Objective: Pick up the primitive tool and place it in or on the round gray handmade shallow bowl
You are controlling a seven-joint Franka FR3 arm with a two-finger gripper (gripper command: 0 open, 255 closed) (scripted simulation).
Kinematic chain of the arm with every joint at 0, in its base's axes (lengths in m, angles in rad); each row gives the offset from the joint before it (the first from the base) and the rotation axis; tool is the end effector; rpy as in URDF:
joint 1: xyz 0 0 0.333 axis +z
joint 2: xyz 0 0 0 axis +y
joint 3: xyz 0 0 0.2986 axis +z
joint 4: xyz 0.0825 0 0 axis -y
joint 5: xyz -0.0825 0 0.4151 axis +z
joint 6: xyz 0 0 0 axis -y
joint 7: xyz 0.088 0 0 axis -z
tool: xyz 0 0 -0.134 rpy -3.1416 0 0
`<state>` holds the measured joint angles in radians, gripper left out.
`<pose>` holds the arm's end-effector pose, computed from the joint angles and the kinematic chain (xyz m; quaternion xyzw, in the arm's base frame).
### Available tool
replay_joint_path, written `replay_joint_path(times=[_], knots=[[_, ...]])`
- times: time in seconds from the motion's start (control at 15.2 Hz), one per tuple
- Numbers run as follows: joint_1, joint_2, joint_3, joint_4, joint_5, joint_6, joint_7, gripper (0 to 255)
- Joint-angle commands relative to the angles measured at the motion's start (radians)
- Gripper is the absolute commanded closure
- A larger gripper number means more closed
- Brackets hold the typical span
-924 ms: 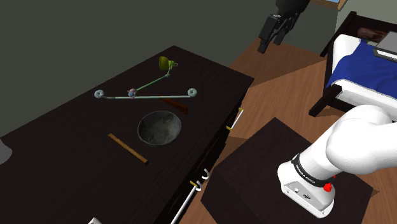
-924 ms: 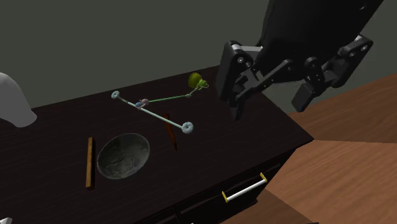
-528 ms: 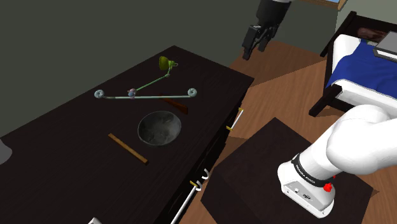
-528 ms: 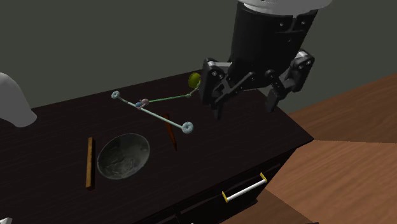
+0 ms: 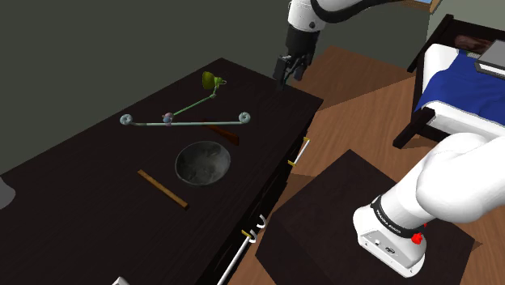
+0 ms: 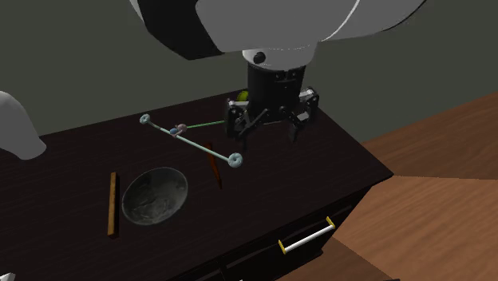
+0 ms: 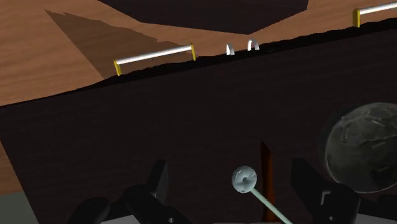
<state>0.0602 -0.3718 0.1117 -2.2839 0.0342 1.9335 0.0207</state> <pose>0.4705 0.0860 0.4467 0.9978 0.0660 0.0101 0.0033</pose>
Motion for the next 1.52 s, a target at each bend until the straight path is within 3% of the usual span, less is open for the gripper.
replay_joint_path(times=[0.0, 0.73, 1.45], knots=[[0.006, 0.078, 0.011, 0.024, 0.0, 0.047, 0.002, 0], [0.042, 0.485, 0.058, 0.221, -0.035, 0.213, 0.017, 0], [0.106, 0.889, 0.072, 0.542, -0.094, 0.253, 0.03, 0]])
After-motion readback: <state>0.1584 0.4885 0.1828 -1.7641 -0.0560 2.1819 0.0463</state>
